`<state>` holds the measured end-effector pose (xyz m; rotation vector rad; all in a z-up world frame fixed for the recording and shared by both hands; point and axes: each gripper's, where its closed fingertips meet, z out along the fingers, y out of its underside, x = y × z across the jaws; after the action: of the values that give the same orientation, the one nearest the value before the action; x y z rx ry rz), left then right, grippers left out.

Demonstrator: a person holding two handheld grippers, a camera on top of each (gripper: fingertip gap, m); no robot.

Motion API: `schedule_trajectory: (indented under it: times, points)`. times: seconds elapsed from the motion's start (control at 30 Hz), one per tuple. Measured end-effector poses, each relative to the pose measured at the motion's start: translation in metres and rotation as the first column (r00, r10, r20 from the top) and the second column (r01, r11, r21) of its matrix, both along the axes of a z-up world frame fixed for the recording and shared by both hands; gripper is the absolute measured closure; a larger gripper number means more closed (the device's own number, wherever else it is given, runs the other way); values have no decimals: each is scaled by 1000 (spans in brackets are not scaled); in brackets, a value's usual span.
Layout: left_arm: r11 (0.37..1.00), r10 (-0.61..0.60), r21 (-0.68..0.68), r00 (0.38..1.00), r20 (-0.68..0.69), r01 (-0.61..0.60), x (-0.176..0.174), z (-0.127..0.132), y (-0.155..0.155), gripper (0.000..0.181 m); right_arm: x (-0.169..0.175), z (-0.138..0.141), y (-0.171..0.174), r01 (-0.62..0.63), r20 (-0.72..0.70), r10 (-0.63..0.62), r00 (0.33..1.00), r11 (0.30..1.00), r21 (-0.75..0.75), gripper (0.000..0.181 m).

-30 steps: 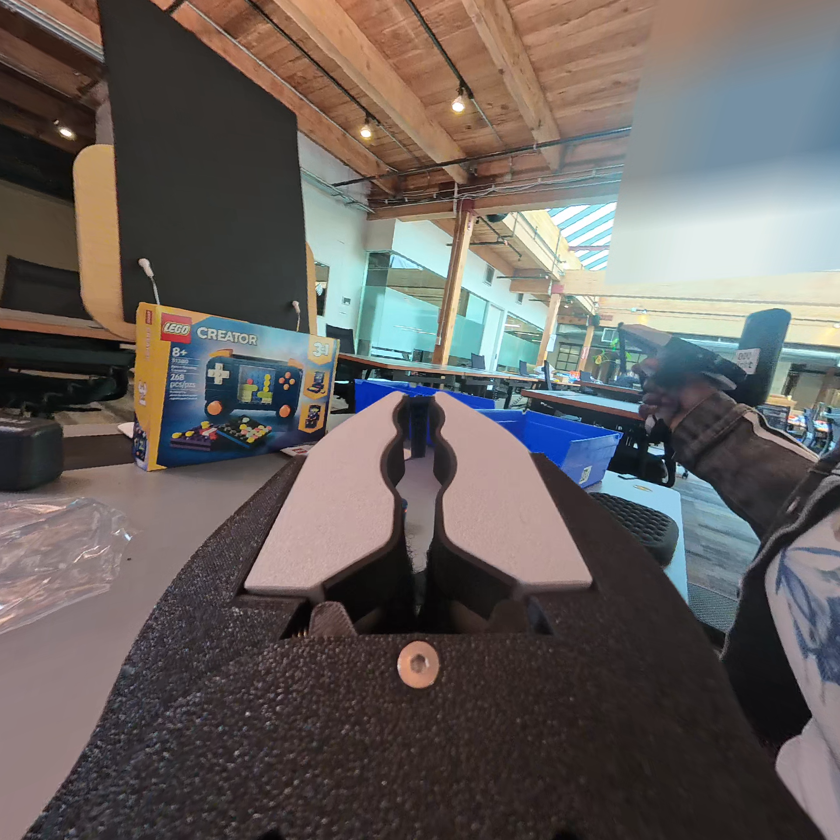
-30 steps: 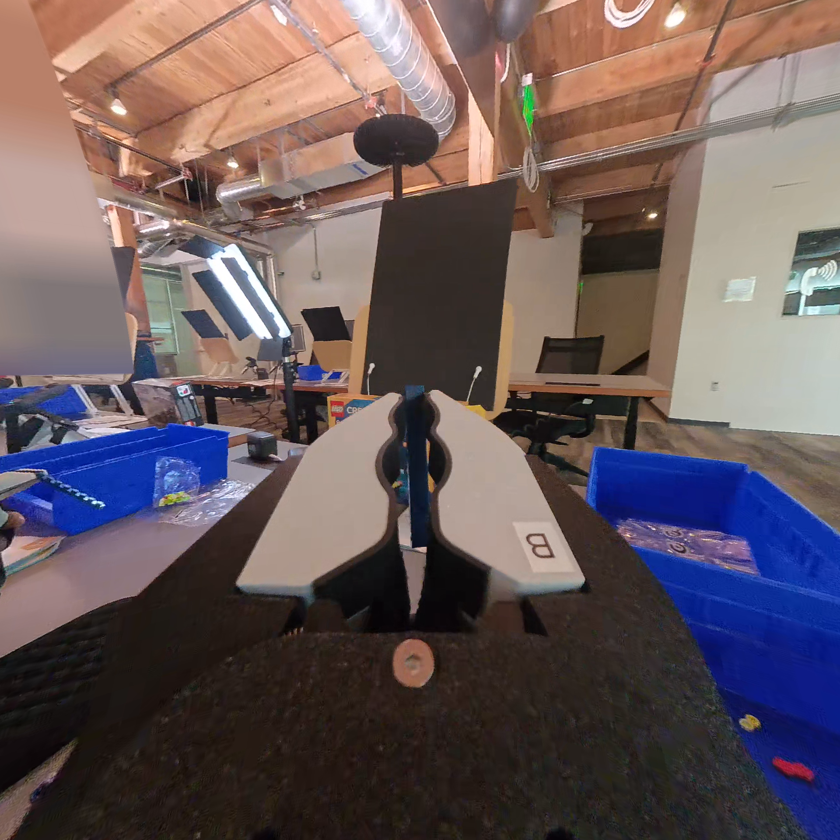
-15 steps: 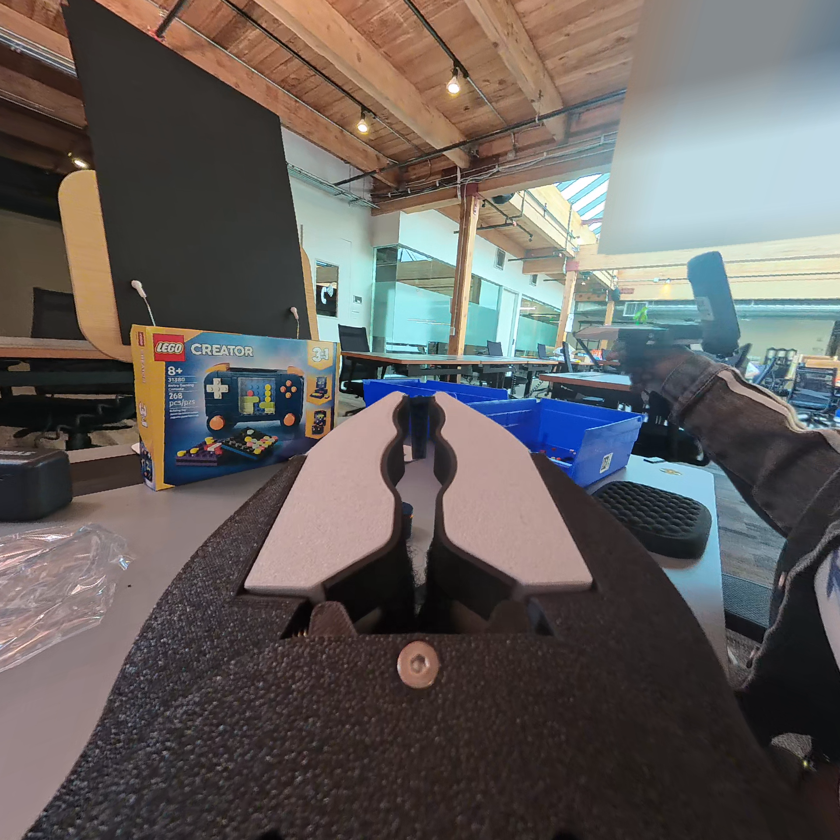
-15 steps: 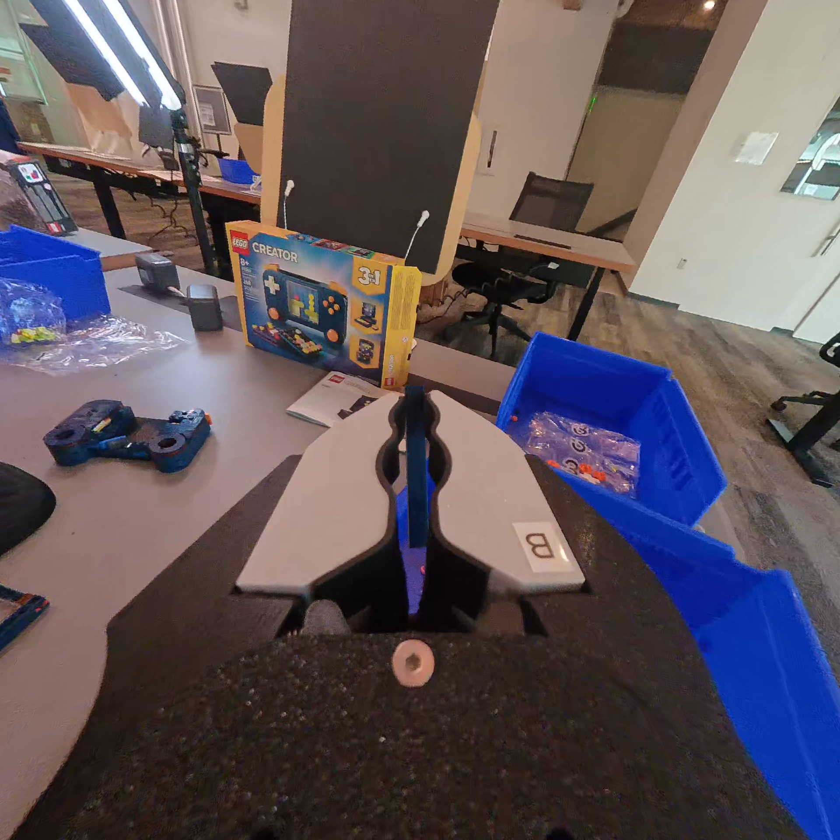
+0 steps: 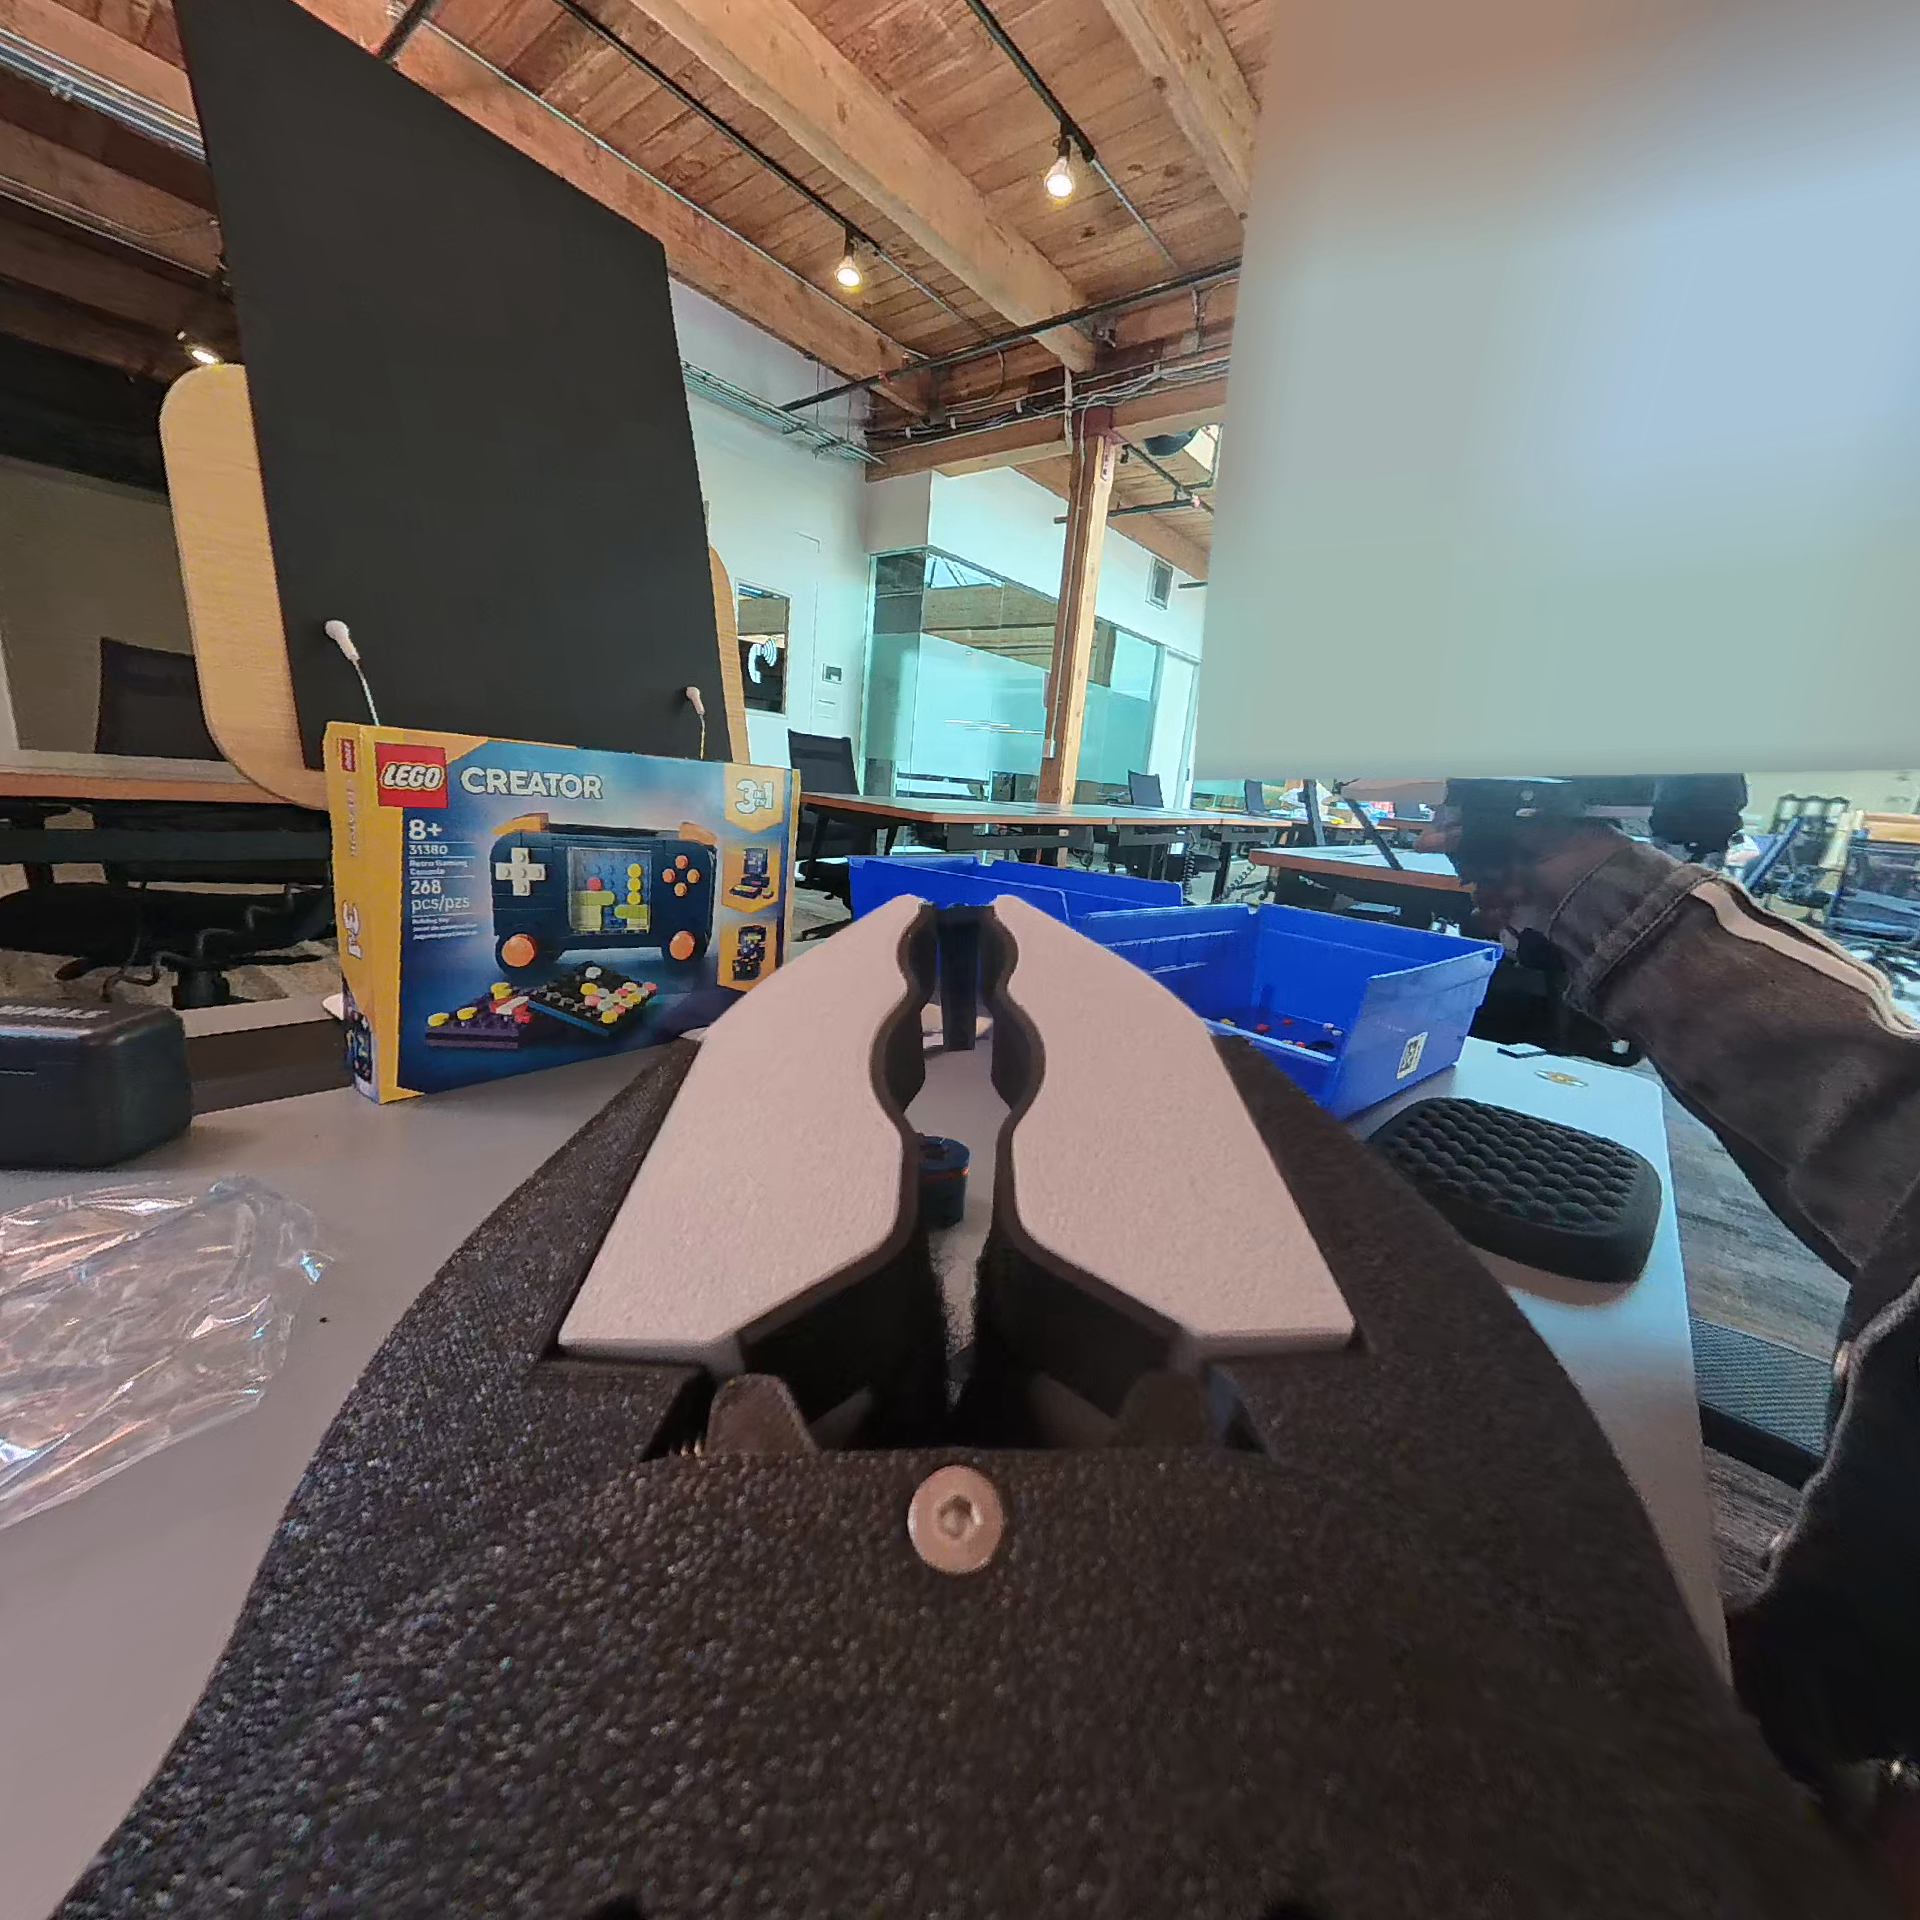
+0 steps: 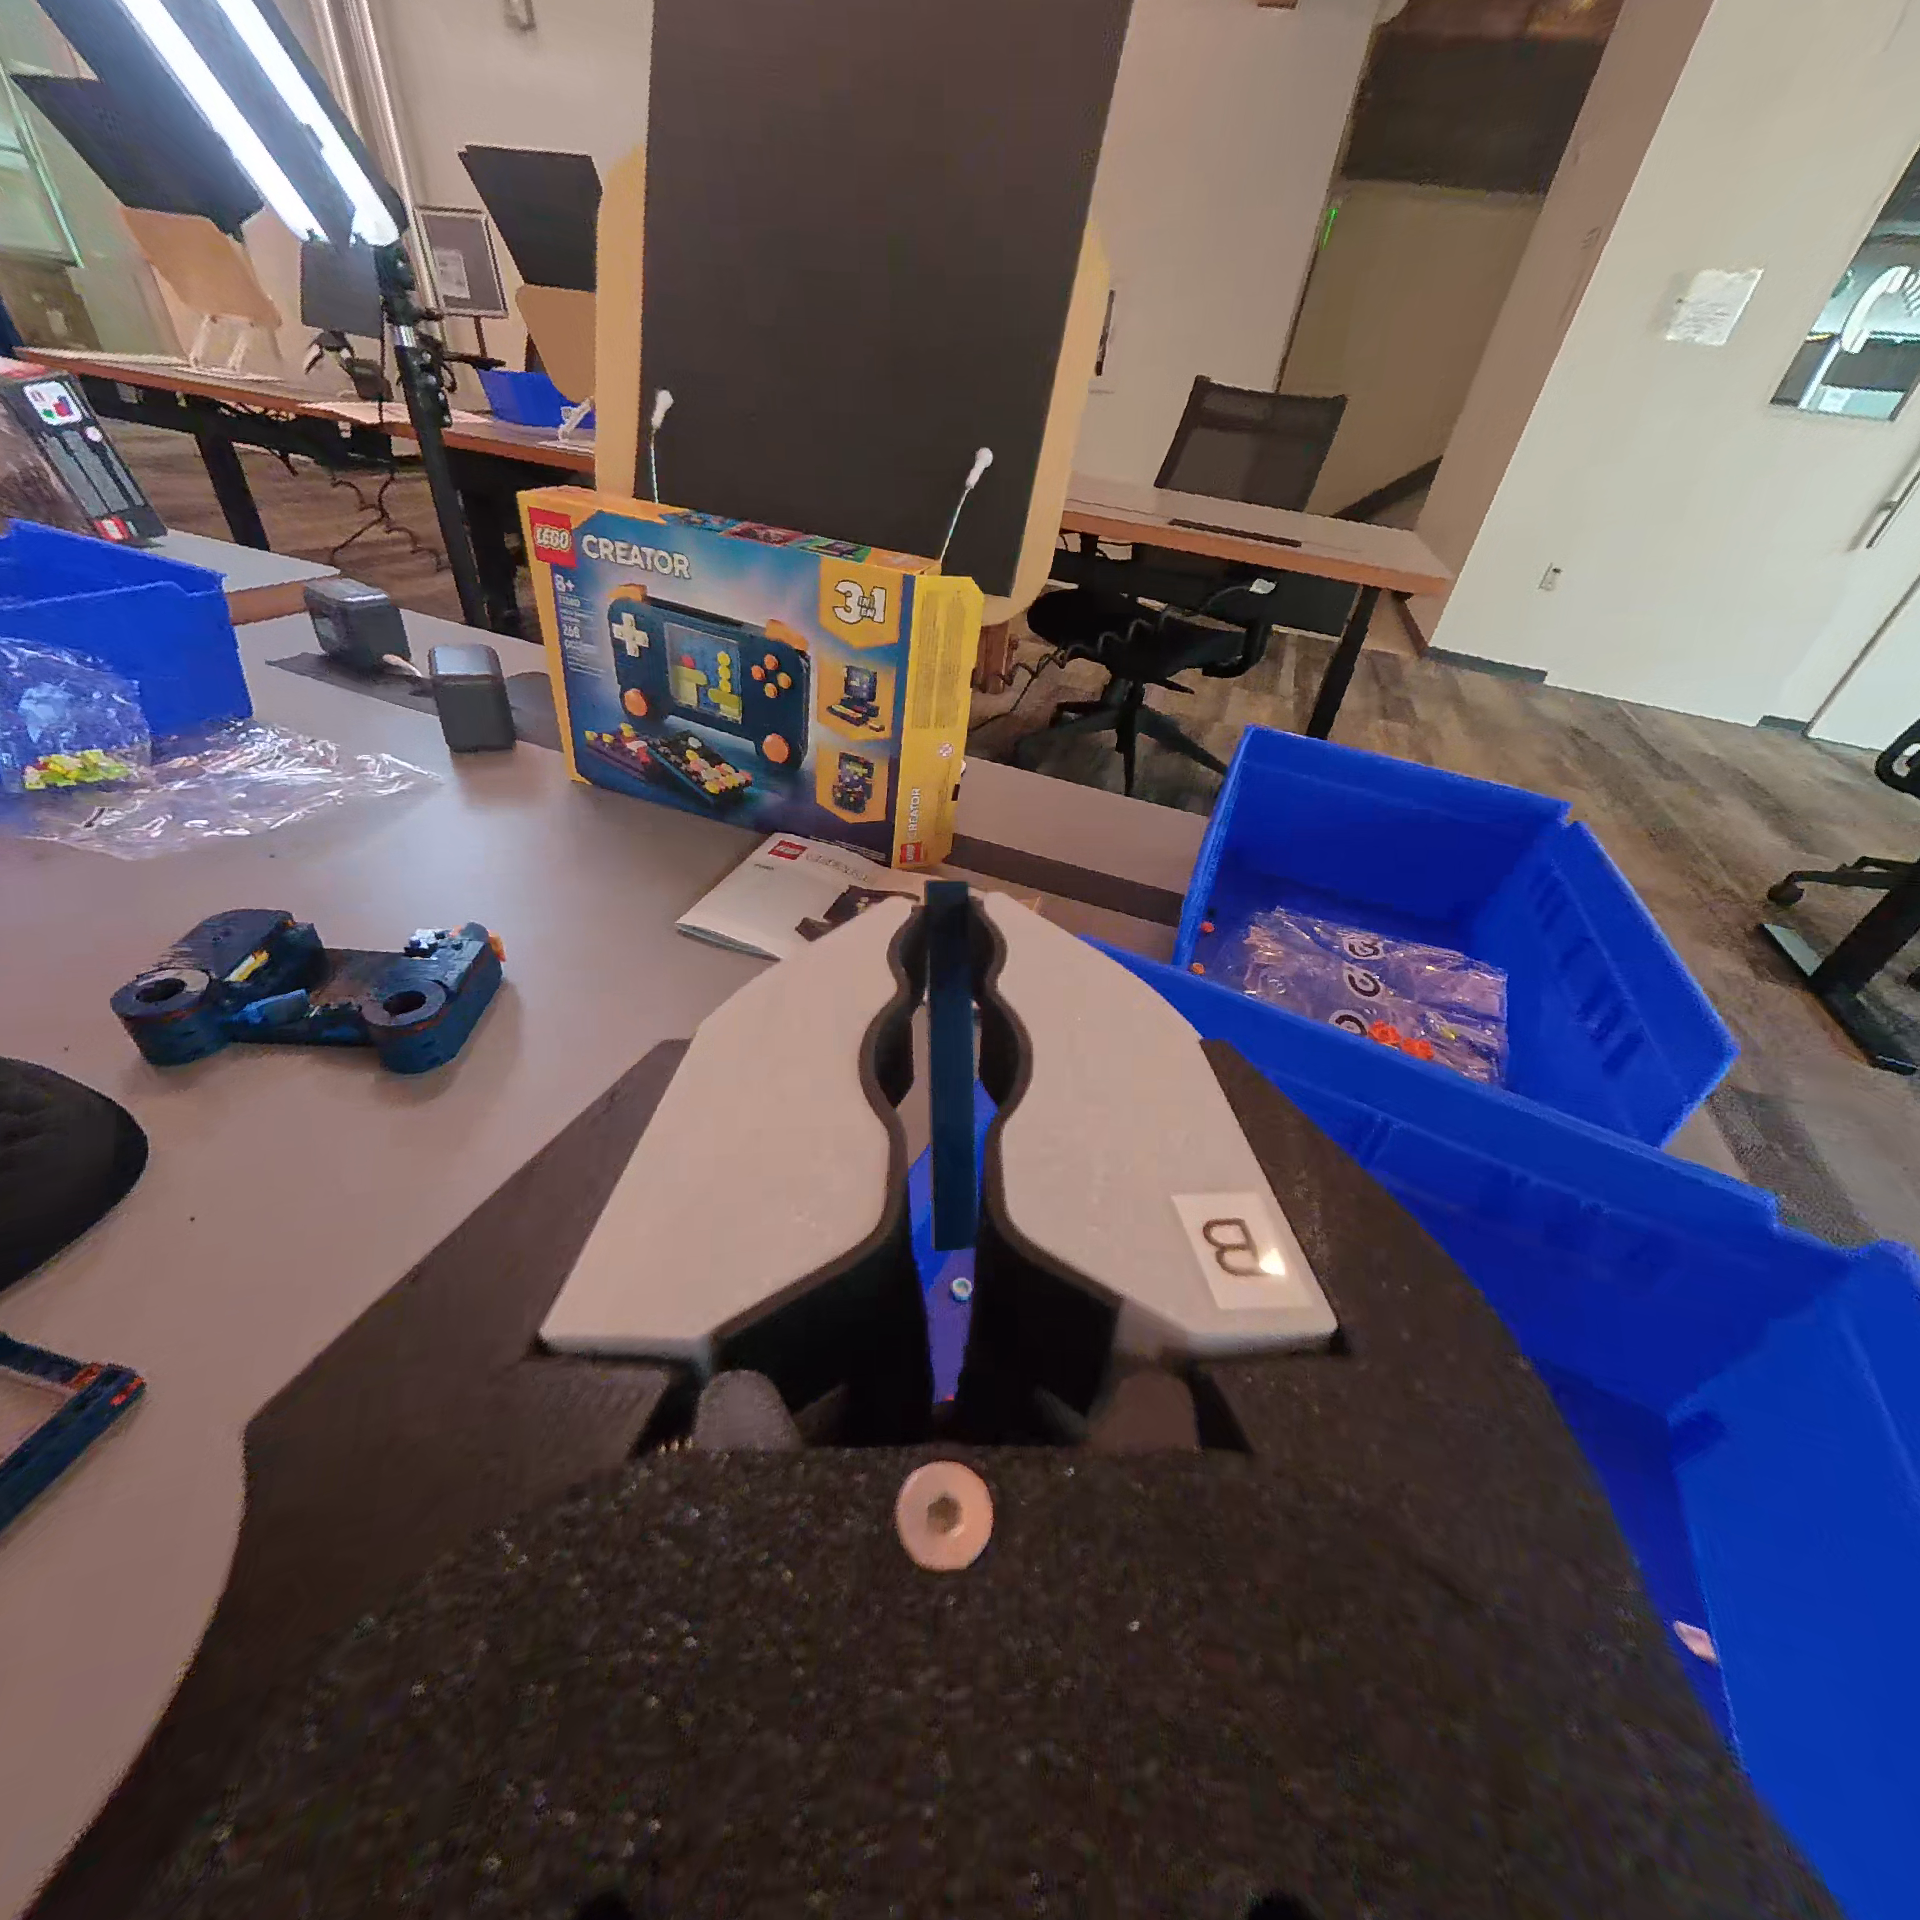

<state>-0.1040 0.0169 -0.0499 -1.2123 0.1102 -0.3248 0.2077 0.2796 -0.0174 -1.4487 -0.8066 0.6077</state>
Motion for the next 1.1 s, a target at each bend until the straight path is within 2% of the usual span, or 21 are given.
schedule_trajectory:
  times: [0.17,0.3,0.4,0.5,0.57,0.67,0.77,0.9,1.0,1.1]
  points:
    - [997,80,-10,997,-12,-80,-20,1,-8,174,0,5,-2,8,-31,-7,999,1000,10,174]
    - [965,261,44,965,-39,-259,-69,20,-33,175,4,5,-5,19,-60,-19,998,1000,-1,174]
    - [863,504,56,863,-44,-501,-135,34,-65,175,4,4,-7,27,-62,-27,998,1000,0,174]
    - [734,674,-55,736,-57,-677,-208,30,-91,175,2,6,-8,18,-72,-18,997,1000,1,174]
    - [676,717,-169,693,-77,-718,-249,19,-97,174,-1,7,-8,12,-77,-12,997,1000,8,174]
    - [625,718,-313,684,-128,-715,-297,-4,-88,175,-7,10,-9,-4,-87,5,996,1000,15,174]
    - [632,676,-387,722,-148,-671,-318,-13,-70,175,-10,13,-11,-8,-85,10,996,1000,24,174]
    - [617,693,-331,692,-202,-714,-326,4,-66,175,-5,16,-12,7,-80,-4,997,999,33,174]
    - [614,712,-273,669,-213,-740,-321,25,-79,174,0,20,-14,24,-75,-21,997,999,40,174]
    - [602,746,-198,634,-206,-773,-313,48,-106,175,5,22,-17,37,-67,-34,997,998,45,174]
